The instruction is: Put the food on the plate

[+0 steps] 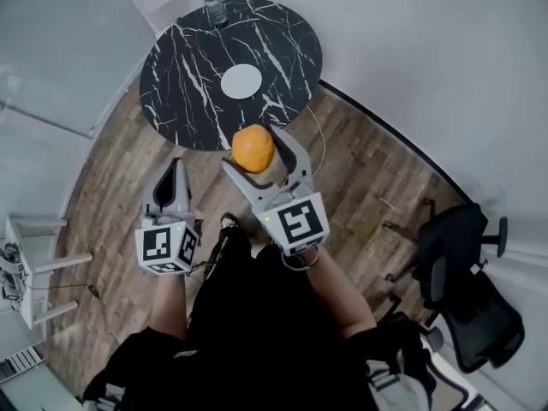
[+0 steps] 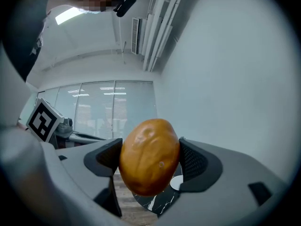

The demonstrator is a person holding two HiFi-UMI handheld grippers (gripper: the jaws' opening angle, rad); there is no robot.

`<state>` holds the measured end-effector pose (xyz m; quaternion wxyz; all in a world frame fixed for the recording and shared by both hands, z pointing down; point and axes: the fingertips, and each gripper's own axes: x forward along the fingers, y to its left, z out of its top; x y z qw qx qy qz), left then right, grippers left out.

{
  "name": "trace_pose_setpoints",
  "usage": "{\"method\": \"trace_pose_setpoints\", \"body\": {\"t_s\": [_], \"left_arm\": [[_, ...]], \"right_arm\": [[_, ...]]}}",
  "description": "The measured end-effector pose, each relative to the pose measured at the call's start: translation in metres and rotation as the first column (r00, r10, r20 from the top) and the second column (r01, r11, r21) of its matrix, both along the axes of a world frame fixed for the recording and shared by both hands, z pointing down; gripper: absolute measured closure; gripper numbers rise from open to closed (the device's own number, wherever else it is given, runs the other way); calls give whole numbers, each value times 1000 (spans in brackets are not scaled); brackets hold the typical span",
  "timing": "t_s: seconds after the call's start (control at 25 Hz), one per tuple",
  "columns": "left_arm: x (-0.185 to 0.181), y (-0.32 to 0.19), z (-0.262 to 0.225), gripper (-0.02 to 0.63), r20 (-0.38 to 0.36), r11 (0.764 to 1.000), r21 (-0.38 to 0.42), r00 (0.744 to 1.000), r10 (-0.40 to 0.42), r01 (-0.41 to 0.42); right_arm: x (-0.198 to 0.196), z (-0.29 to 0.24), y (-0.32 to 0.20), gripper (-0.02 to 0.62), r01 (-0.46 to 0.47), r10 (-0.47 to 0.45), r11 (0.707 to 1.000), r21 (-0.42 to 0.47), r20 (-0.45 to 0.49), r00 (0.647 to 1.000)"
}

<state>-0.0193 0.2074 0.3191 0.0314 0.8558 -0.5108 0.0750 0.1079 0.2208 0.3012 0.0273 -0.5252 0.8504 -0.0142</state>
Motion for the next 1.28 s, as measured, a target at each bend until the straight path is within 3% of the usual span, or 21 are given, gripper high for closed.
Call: {"method": "trace_pose_setpoints", "body": {"t_s": [0.28, 0.52, 0.76, 1.28], "left_arm": [[0, -33, 14, 606, -9, 999, -26, 999, 38, -38], [1, -78, 19, 606, -24, 988, -63, 990, 142, -143], [-10, -125, 28, 606, 9, 971, -90, 975, 223, -221], [-63, -201, 44, 606, 22, 937, -121, 942, 334, -329]], "right_arm": [[-2, 12, -27, 252, -26, 25, 999, -25, -31, 999], [-7, 14, -68, 252, -44, 41, 999, -28, -122, 992], [-15, 26, -109, 252, -64, 49, 994, -90, -157, 986], [-55, 24, -163, 252, -170, 144, 980, -101, -221, 965]]}}
